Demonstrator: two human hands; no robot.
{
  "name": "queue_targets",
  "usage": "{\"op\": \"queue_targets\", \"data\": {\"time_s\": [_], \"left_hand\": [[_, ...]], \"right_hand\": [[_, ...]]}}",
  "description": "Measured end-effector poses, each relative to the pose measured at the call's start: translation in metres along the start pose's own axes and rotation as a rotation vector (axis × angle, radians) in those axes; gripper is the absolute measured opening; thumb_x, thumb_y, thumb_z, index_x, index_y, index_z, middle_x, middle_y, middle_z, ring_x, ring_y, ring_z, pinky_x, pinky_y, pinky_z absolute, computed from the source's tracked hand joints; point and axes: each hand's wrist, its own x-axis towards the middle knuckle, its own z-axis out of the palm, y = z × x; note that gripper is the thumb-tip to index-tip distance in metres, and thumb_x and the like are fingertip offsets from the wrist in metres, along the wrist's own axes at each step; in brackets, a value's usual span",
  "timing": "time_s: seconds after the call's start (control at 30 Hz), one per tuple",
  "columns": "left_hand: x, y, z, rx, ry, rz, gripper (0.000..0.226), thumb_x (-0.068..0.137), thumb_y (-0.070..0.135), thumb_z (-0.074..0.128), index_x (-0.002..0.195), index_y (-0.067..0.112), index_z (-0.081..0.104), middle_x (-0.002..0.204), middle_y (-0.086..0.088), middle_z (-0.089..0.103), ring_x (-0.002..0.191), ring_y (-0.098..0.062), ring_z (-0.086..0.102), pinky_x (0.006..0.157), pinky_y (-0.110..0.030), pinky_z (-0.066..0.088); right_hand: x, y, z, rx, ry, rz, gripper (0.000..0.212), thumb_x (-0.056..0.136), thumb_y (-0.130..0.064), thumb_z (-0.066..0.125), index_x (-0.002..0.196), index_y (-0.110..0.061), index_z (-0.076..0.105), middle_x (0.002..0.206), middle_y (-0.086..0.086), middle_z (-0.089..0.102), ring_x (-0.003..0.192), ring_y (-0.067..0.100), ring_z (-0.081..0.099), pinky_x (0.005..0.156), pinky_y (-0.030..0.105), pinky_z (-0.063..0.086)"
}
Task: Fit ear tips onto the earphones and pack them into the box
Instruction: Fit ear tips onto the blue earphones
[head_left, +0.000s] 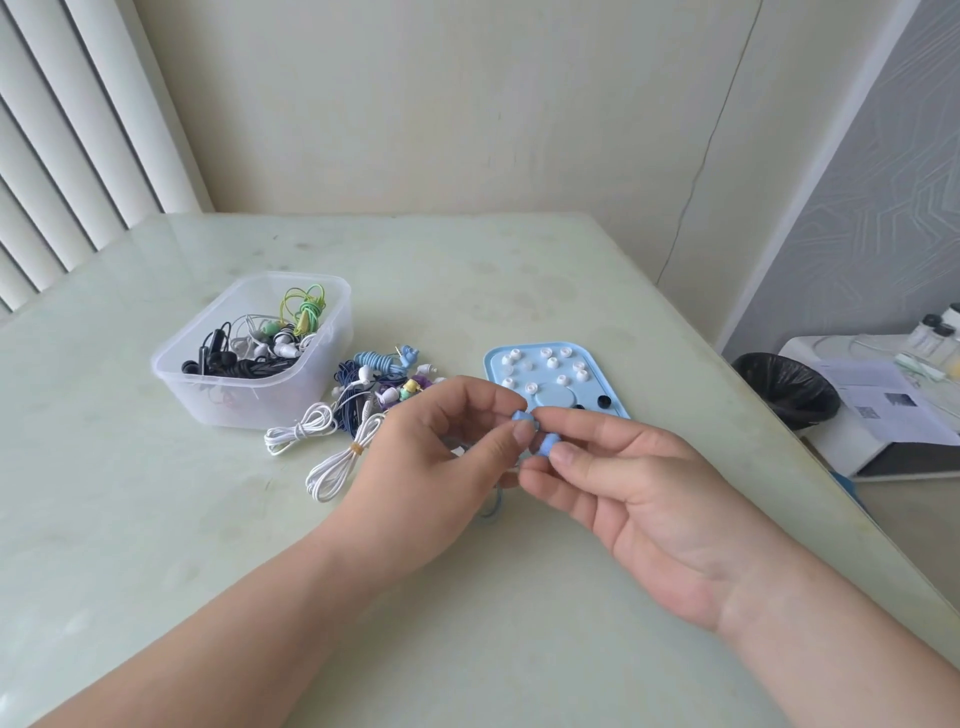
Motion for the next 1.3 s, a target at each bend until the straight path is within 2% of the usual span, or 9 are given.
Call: {"op": "queue_targets", "data": {"time_s": [0.23, 0.43, 0.57, 0.77, 0.93, 1.0, 1.1, 1.23, 1.3], "left_hand": [[0.002, -0.005, 0.001, -0.155, -0.027, -0.067, 0.011, 0.097, 0.011, 0.069, 0.107, 0.008, 0.069, 0.096, -0.010, 0.078, 0.090, -0.027, 0.077, 0.083, -0.043, 0.062], [0.001, -0.005, 0.006, -0.287, -0.069, -0.144, 0.014, 0.100, 0.015, 0.063, 0.110, 0.005, 0.062, 0.093, -0.014, 0.073, 0.083, -0.028, 0.072, 0.070, -0.032, 0.056], [0.004, -0.006, 0.002, -0.366, -0.091, -0.213, 0.017, 0.103, 0.013, 0.060, 0.113, 0.000, 0.057, 0.077, -0.022, 0.067, 0.068, -0.031, 0.063, 0.067, -0.038, 0.052], [0.011, -0.015, 0.004, -0.477, 0.010, -0.280, 0.016, 0.102, 0.010, 0.062, 0.114, -0.001, 0.061, 0.086, -0.016, 0.071, 0.067, -0.030, 0.064, 0.075, -0.042, 0.051], [0.010, -0.014, 0.004, -0.509, 0.023, -0.286, 0.020, 0.101, 0.010, 0.063, 0.116, -0.003, 0.060, 0.090, -0.018, 0.070, 0.066, -0.027, 0.064, 0.070, -0.039, 0.052], [0.011, -0.014, 0.003, -0.539, 0.044, -0.294, 0.018, 0.101, 0.010, 0.063, 0.115, -0.003, 0.061, 0.090, -0.017, 0.071, 0.066, -0.027, 0.064, 0.073, -0.041, 0.052], [0.011, -0.014, 0.003, -0.576, 0.075, -0.297, 0.013, 0.101, 0.009, 0.063, 0.110, 0.001, 0.063, 0.089, -0.016, 0.072, 0.066, -0.028, 0.063, 0.074, -0.043, 0.052], [0.012, -0.014, 0.003, -0.593, 0.093, -0.306, 0.012, 0.100, 0.009, 0.064, 0.109, 0.001, 0.064, 0.091, -0.018, 0.072, 0.069, -0.029, 0.063, 0.072, -0.040, 0.053], [0.012, -0.013, 0.003, -0.590, 0.092, -0.305, 0.015, 0.099, 0.010, 0.065, 0.111, 0.000, 0.065, 0.092, -0.018, 0.072, 0.069, -0.029, 0.063, 0.070, -0.039, 0.053]], "right_hand": [[0.002, 0.005, 0.001, -0.205, 0.147, -0.087, 0.031, 0.067, -0.012, 0.083, 0.094, 0.002, 0.076, 0.081, 0.017, 0.075, 0.069, 0.026, 0.072, 0.058, 0.027, 0.058], [0.003, 0.009, 0.008, -0.457, 0.228, -0.336, 0.013, 0.076, -0.011, 0.086, 0.081, -0.006, 0.076, 0.074, 0.009, 0.077, 0.061, 0.020, 0.070, 0.050, 0.026, 0.050], [0.006, 0.010, 0.012, -0.676, 0.169, -0.542, 0.010, 0.079, -0.013, 0.086, 0.077, -0.011, 0.076, 0.064, 0.006, 0.074, 0.064, 0.025, 0.071, 0.071, 0.031, 0.056], [0.045, -0.014, 0.000, -0.956, 0.339, -0.503, 0.004, 0.091, -0.023, 0.077, 0.089, -0.026, 0.078, 0.073, -0.012, 0.072, 0.064, 0.005, 0.063, 0.066, 0.022, 0.049], [0.098, -0.029, 0.000, -1.590, 0.294, -0.402, 0.012, 0.092, -0.018, 0.062, 0.085, -0.020, 0.072, 0.089, -0.004, 0.065, 0.080, 0.023, 0.063, 0.075, 0.038, 0.057], [0.108, -0.029, 0.002, -1.709, 0.252, -0.322, 0.019, 0.091, -0.016, 0.060, 0.072, -0.013, 0.064, 0.076, 0.004, 0.057, 0.072, 0.032, 0.056, 0.065, 0.035, 0.052], [0.113, -0.028, 0.004, -1.784, 0.205, -0.286, 0.037, 0.091, -0.012, 0.059, 0.056, -0.012, 0.047, 0.065, 0.003, 0.042, 0.063, 0.030, 0.044, 0.055, 0.033, 0.038], [0.105, -0.031, 0.007, -1.794, 0.172, -0.303, 0.018, 0.093, -0.017, 0.063, 0.078, -0.019, 0.073, 0.086, 0.000, 0.062, 0.079, 0.024, 0.065, 0.072, 0.038, 0.057], [0.093, -0.032, 0.010, -1.596, 0.187, -0.373, 0.012, 0.093, -0.018, 0.069, 0.084, -0.019, 0.076, 0.078, -0.007, 0.066, 0.067, 0.006, 0.061, 0.065, 0.025, 0.051]]}}
